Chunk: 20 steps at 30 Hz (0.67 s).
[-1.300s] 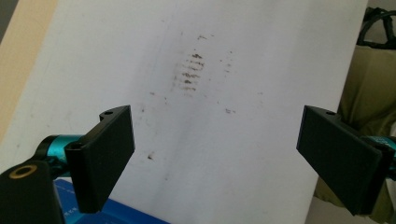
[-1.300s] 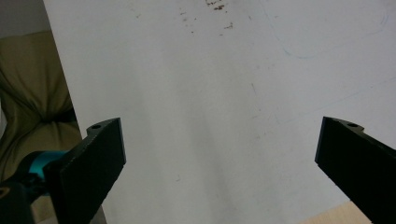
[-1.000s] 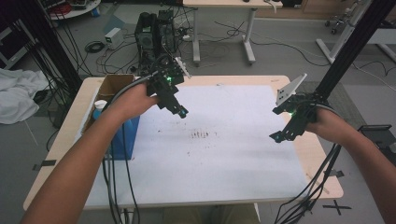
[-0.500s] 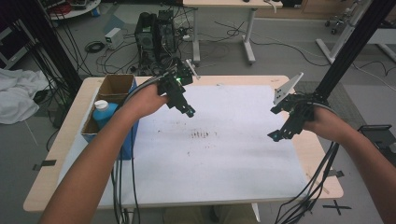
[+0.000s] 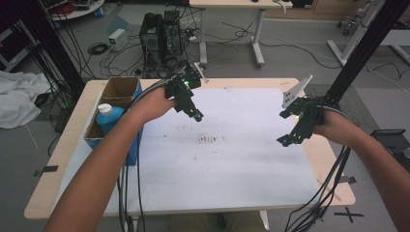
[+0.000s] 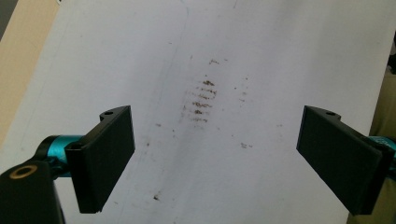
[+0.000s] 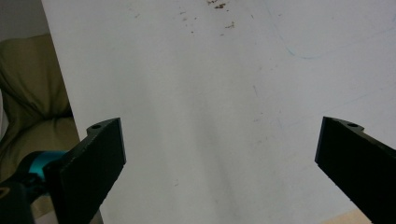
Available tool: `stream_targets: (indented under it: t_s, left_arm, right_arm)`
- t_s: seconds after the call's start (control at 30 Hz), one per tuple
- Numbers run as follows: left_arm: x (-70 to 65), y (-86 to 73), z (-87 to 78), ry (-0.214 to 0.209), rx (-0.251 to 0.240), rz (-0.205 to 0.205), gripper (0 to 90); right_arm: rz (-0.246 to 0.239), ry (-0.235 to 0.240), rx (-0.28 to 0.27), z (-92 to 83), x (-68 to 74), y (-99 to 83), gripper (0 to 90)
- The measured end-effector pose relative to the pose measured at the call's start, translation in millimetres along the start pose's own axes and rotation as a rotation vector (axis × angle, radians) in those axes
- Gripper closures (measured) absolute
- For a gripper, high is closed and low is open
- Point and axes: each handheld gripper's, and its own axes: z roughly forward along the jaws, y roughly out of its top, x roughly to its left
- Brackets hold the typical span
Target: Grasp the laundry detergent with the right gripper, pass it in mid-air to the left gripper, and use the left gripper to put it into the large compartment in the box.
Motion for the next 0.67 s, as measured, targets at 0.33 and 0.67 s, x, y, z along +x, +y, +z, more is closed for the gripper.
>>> stream_targets:
  t_s: [0.33,0.67]
  left_arm:
    - [-0.9,-2.9,-3.9,0.005,0.006,0.008,11.4]
    - [-2.6,-5.0,-3.3,0.01,-0.008,-0.001,11.4]
  right_arm:
    - [-0.014,0.008,0.003,3.8,1.0,4.1,0.8]
    - [-0.015,0.004,0.0,3.5,2.2,4.0,0.8]
